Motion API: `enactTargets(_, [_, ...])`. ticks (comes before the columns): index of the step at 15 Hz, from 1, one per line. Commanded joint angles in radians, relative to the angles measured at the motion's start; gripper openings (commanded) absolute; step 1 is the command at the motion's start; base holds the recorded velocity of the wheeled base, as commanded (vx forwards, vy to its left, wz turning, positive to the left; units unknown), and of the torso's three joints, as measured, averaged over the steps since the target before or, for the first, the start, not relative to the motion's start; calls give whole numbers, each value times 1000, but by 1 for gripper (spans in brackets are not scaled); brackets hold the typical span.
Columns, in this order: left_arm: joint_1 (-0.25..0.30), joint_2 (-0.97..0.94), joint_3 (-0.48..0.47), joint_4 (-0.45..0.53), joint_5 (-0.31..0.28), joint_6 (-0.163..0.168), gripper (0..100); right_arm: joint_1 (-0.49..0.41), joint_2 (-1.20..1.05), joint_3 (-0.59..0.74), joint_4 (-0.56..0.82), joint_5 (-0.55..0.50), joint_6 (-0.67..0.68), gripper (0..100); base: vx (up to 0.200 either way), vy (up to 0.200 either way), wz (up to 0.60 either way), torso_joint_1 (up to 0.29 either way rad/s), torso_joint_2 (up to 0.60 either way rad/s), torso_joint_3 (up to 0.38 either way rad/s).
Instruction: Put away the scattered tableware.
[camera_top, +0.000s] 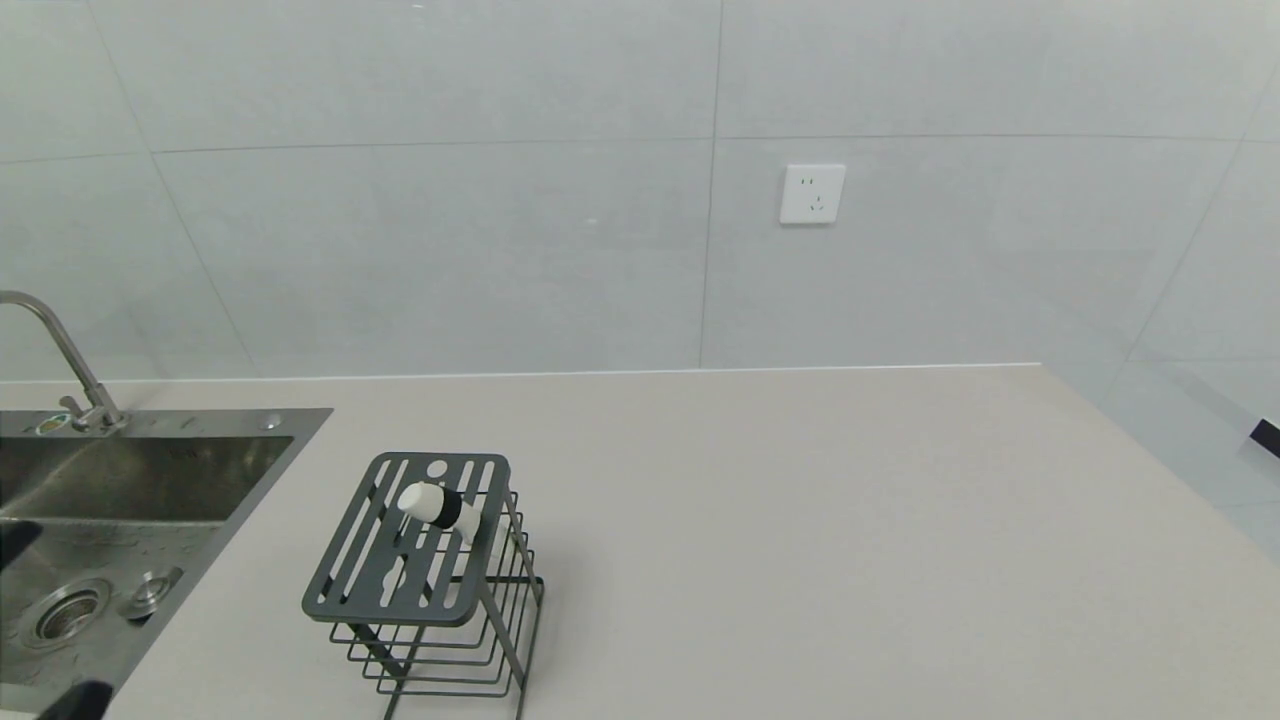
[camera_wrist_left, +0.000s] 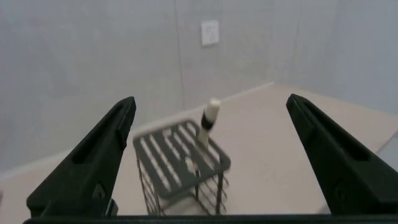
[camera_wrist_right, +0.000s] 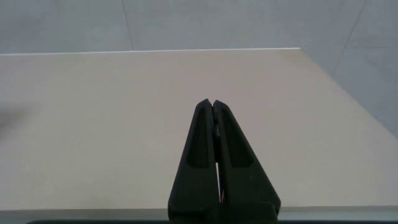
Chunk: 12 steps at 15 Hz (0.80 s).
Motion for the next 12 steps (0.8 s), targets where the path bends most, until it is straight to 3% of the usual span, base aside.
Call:
enactTargets(1, [59,-413,-91,447,9,3,100,-1,0,0,0,1,0,0,0,0,0,0,0,0])
enactTargets(3, [84,-435,6,430,14,27,100,-1,0,0,0,1,0,0,0,0,0,0,0,0])
enactTargets(5, [95,-470,44,605,86,75,100,0,2,0,0,1,0,0,0,0,0,0,0,0])
enactTargets(6, [95,-470,47,660,249,84,100,0,0,0,0,1,0,0,0,0,0,0,0,0])
enactTargets(7, [95,-470,47,665,355,89,100,-1,0,0,0,1,0,0,0,0,0,0,0,0])
enactTargets(8, [95,-470,47,712,420,112,100,-1,2,0,0,1,0,0,0,0,0,0,0,0])
enactTargets(9, [95,-470,39,747,465,109,100,-1,0,0,0,1,2,0,0,0,0,0,0,0])
enactTargets(12, [95,-470,47,717,467,109,100,0,0,0,0,1,0,0,0,0,0,0,0,0])
